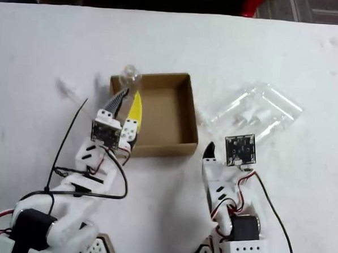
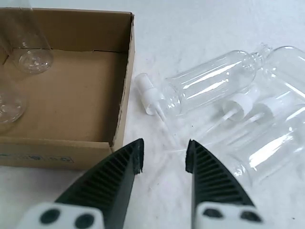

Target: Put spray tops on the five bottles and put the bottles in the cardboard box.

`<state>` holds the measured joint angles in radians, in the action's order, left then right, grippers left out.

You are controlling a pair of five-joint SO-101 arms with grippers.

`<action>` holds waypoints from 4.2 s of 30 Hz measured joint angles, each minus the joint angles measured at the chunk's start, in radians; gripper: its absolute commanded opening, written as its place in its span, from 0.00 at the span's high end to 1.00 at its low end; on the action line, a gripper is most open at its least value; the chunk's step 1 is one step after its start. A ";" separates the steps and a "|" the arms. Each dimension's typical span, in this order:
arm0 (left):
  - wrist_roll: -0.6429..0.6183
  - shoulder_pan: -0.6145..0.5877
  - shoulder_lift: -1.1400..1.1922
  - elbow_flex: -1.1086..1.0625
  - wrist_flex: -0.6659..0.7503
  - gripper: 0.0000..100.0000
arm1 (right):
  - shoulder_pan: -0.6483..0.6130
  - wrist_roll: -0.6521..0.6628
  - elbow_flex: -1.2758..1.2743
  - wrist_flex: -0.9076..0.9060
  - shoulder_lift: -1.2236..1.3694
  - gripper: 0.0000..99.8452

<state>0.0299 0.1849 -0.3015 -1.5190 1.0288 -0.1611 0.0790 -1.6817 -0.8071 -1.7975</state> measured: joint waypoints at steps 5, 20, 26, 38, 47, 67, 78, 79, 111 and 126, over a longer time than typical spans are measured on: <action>0.000 0.000 0.021 0.000 0.000 0.98 | 0.000 0.000 0.000 0.000 0.000 0.87; 0.000 0.000 0.023 0.000 0.000 0.85 | 0.000 0.000 0.000 0.000 0.000 0.87; 0.000 0.000 0.023 -0.009 0.000 0.85 | 0.000 0.000 0.000 0.000 0.000 0.87; -0.014 -0.028 -0.008 -0.012 0.000 0.85 | 0.000 0.000 0.000 0.000 0.000 0.87; -0.080 -0.052 -0.256 -0.038 -0.216 0.84 | 0.000 0.000 0.000 0.000 0.000 0.87; -0.172 -0.061 -1.274 0.181 -1.517 0.85 | 0.000 0.000 0.000 0.000 0.000 0.87; -0.172 -0.064 -1.517 0.181 -1.837 0.85 | 0.000 0.000 0.000 0.000 0.000 0.87; -0.172 -0.066 -1.517 0.181 -1.864 0.85 | 0.000 0.000 0.000 0.000 0.000 0.87; 0.163 -0.239 -1.519 -0.175 -2.154 0.84 | 0.000 0.000 0.000 0.000 0.000 0.87; 0.175 -0.247 -1.517 -0.176 -2.156 0.84 | 0.000 0.000 0.000 0.000 0.000 0.87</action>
<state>0.2048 -0.0621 -1.8190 -1.6955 -1.1270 -0.1611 0.0790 -1.6817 -0.8071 -1.7975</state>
